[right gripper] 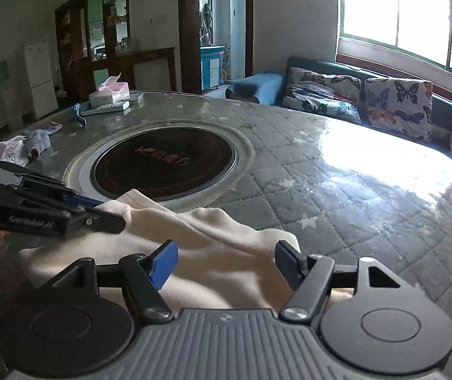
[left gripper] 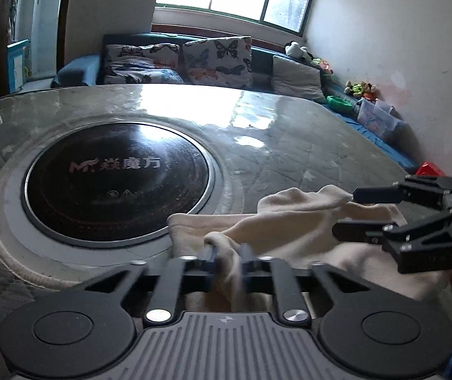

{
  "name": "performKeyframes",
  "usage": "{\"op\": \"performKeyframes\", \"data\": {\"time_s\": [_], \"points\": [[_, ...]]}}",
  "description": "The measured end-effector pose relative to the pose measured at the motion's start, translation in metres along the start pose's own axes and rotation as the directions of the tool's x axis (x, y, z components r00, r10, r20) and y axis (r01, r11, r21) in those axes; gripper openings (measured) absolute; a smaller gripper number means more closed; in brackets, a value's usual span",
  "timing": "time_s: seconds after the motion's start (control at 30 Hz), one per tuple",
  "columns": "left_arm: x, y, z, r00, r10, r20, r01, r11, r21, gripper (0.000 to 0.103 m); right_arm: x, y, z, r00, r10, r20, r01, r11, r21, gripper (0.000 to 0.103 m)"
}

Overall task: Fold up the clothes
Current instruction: 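Lift the shirt end with both grippers and fold it over the body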

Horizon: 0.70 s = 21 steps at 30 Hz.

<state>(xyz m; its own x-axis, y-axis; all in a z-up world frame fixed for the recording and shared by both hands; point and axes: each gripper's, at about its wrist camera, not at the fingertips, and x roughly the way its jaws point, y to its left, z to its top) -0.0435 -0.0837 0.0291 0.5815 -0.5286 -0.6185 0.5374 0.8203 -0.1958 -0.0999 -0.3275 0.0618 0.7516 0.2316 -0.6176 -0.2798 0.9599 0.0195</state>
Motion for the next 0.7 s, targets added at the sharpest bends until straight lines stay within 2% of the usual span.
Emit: {"op": "performKeyframes", "data": {"time_s": [0.07, 0.13, 0.2, 0.33, 0.47, 0.57, 0.67, 0.7], "points": [[-0.007, -0.004, 0.004, 0.999, 0.009, 0.044, -0.01, 1.0, 0.024, 0.01, -0.001, 0.001, -0.003, 1.0, 0.002, -0.001, -0.002, 1.0, 0.012, 0.07], [-0.018, -0.013, 0.009, 0.993, 0.023, 0.119, -0.033, 0.996, 0.079, 0.009, -0.004, 0.003, -0.005, 1.0, -0.003, 0.015, 0.003, 1.0, 0.009, 0.071], [-0.017, -0.018, 0.01, 0.987, 0.046, 0.151, -0.066, 0.989, 0.131, 0.01, -0.006, 0.004, -0.007, 1.0, -0.01, 0.028, 0.009, 1.0, 0.007, 0.076], [0.013, -0.004, 0.002, 0.994, 0.103, 0.049, -0.107, 0.989, 0.105, 0.013, 0.006, 0.002, -0.014, 1.0, -0.025, -0.005, 0.025, 0.999, 0.019, 0.076], [0.015, 0.001, 0.0, 0.989, 0.129, 0.071, -0.136, 0.986, 0.098, 0.03, 0.011, -0.004, -0.019, 1.0, -0.023, -0.018, 0.024, 0.998, 0.062, 0.075], [0.011, -0.003, 0.005, 0.983, 0.156, 0.094, -0.167, 0.978, 0.127, 0.028, 0.006, -0.007, -0.014, 1.0, -0.031, -0.001, 0.031, 0.997, 0.069, 0.072], [0.0, -0.01, 0.011, 0.989, 0.094, 0.118, -0.109, 0.985, 0.134, 0.028, 0.0, -0.01, -0.008, 0.998, -0.056, 0.021, 0.054, 0.995, 0.089, 0.067], [0.0, -0.014, 0.012, 0.991, 0.069, 0.116, -0.084, 0.987, 0.138, 0.028, -0.002, -0.012, -0.006, 0.997, -0.071, 0.021, 0.069, 0.993, 0.1, 0.062]]}}
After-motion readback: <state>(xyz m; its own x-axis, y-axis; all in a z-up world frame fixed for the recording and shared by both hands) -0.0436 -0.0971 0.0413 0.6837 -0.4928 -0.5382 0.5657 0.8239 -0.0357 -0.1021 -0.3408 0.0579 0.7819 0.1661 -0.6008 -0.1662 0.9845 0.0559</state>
